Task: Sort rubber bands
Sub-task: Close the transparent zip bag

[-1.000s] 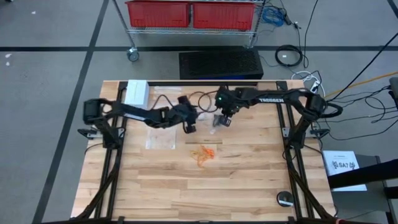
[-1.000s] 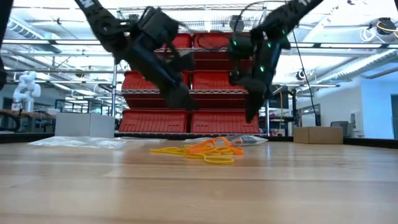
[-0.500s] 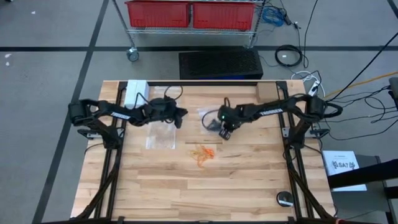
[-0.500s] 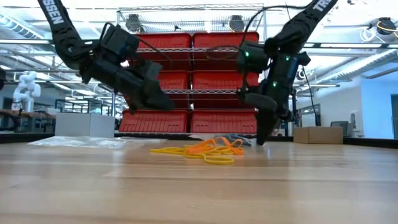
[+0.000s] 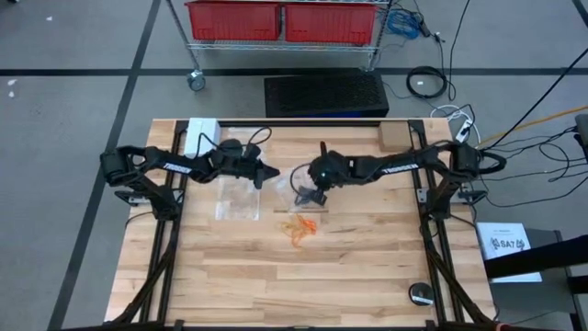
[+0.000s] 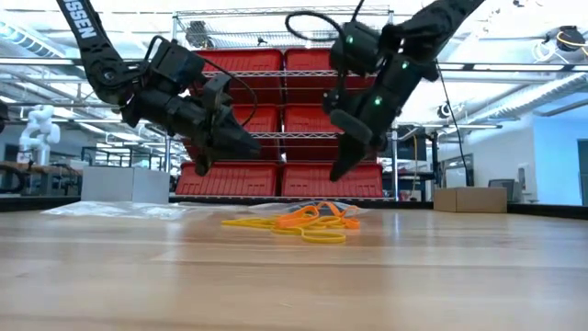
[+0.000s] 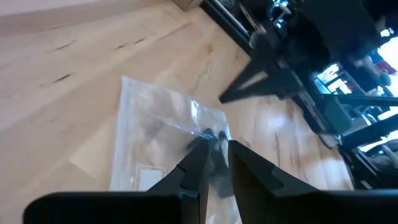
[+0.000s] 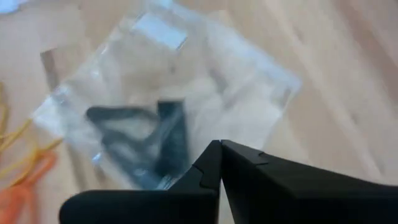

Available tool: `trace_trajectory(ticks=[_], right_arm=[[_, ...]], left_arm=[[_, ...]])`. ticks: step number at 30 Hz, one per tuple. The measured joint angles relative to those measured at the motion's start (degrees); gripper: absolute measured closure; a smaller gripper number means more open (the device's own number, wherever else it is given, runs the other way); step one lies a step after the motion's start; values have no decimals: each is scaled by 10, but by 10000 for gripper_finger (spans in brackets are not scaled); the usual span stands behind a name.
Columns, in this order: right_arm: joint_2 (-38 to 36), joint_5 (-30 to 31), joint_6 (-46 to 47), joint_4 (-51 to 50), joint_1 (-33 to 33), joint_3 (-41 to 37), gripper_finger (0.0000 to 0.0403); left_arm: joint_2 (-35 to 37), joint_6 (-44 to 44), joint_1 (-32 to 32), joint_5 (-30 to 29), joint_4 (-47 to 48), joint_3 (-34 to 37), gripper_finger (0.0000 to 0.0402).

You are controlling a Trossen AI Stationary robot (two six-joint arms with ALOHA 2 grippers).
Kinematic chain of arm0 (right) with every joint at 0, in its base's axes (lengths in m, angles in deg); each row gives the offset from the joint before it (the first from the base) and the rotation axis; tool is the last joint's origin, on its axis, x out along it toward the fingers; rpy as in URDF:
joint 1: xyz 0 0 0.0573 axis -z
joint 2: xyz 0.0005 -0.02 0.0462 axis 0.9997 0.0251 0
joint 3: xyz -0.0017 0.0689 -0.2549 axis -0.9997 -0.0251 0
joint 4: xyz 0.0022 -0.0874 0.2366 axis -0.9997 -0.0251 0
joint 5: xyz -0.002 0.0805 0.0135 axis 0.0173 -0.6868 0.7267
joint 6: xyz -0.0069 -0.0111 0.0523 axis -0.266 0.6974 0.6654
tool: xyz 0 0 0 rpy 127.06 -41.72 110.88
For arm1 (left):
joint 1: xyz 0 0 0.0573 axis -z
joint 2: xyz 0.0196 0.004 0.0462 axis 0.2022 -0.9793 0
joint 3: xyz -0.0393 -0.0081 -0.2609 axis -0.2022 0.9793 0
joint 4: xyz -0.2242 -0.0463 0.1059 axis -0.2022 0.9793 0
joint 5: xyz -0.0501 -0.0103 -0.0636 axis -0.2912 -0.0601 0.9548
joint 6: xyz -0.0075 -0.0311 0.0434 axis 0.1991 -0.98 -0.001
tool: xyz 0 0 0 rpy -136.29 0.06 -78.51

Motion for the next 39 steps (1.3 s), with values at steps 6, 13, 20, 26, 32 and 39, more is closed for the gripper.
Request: trace_trajectory(ticks=[6,13,20,26,32,39], right_arm=[[8,-53,-19,-74,32,-8,403],[0,-59,16,-43,-15,-34,403],[7,-36,114,53,-36,-101,403],[5,-21,235,211,-61,-181,403],[6,59,324,237,-95,-202,403],[7,86,342,237,-108,-203,403]], left_arm=[[0,13,0,7,2,0,337],[0,28,-4,32,11,0,337],[0,28,-7,43,9,0,337],[0,25,-7,39,15,0,337],[1,22,3,31,65,0,337],[1,-1,17,-58,150,0,320]])
